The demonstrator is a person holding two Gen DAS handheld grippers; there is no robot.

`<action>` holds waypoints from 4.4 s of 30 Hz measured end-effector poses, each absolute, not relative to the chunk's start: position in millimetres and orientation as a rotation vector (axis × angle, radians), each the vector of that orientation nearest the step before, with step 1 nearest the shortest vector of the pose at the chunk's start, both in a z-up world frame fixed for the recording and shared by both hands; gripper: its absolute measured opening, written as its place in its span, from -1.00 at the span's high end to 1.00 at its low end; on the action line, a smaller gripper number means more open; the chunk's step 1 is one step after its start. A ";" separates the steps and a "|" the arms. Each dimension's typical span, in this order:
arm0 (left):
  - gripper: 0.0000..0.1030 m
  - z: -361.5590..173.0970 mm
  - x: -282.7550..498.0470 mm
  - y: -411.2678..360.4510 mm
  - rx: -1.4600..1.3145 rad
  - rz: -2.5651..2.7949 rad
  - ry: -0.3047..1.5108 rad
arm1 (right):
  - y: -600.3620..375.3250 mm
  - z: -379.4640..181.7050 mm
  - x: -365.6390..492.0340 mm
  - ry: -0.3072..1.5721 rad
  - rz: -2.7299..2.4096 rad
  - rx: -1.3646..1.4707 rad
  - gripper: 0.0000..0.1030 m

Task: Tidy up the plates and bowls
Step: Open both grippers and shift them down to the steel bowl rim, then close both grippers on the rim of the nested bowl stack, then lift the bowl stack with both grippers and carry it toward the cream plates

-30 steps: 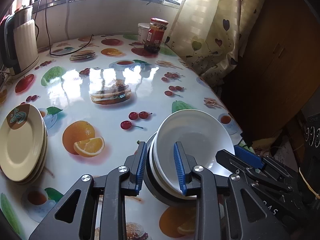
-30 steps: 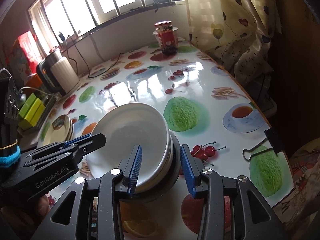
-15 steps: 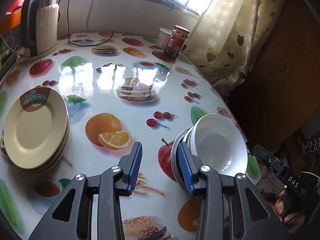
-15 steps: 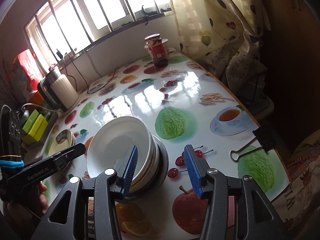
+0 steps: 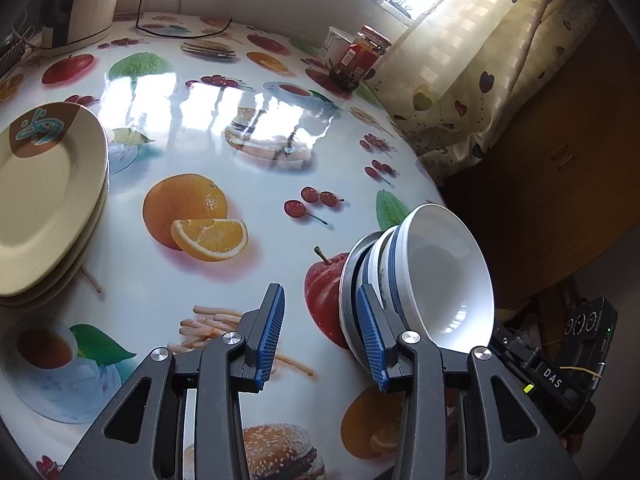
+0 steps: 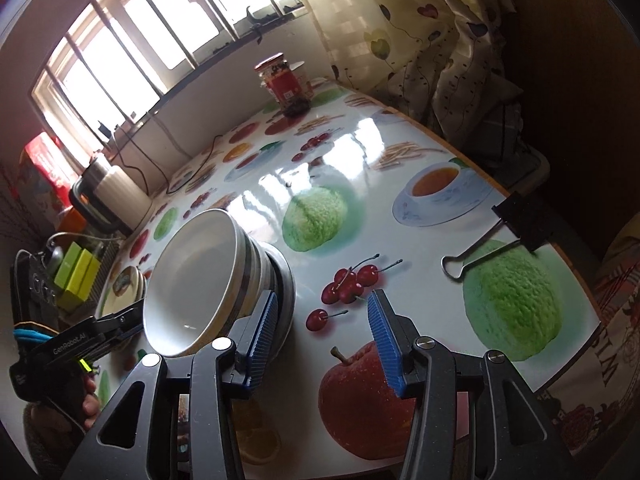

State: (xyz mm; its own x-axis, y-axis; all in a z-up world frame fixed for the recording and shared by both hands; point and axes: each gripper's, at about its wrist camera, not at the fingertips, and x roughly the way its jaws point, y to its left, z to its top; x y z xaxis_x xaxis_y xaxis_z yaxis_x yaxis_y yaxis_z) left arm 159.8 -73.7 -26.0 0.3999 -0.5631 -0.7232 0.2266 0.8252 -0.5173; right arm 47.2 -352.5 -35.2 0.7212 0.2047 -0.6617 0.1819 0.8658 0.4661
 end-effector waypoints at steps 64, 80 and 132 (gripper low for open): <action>0.84 -50.2 184.2 -77.4 -0.543 -0.642 1.106 | -379.2 -85.8 65.7 0.712 0.342 0.933 0.83; 0.89 -45.6 183.6 -76.8 -0.529 -0.630 1.099 | -373.5 -80.5 68.3 0.705 0.353 0.892 0.84; 0.89 -11.5 175.4 6.3 -0.575 -0.504 0.963 | -305.6 -46.6 119.6 0.738 0.510 0.755 0.84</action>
State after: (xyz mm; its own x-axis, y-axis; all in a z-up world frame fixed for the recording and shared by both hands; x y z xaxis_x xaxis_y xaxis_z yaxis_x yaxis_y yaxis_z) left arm 175.4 6.3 -11.5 0.4798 -0.6300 -0.6106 0.1425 0.7426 -0.6544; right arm 119.6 -305.6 -46.6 0.6415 0.6493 -0.4084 -0.1531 0.6301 0.7613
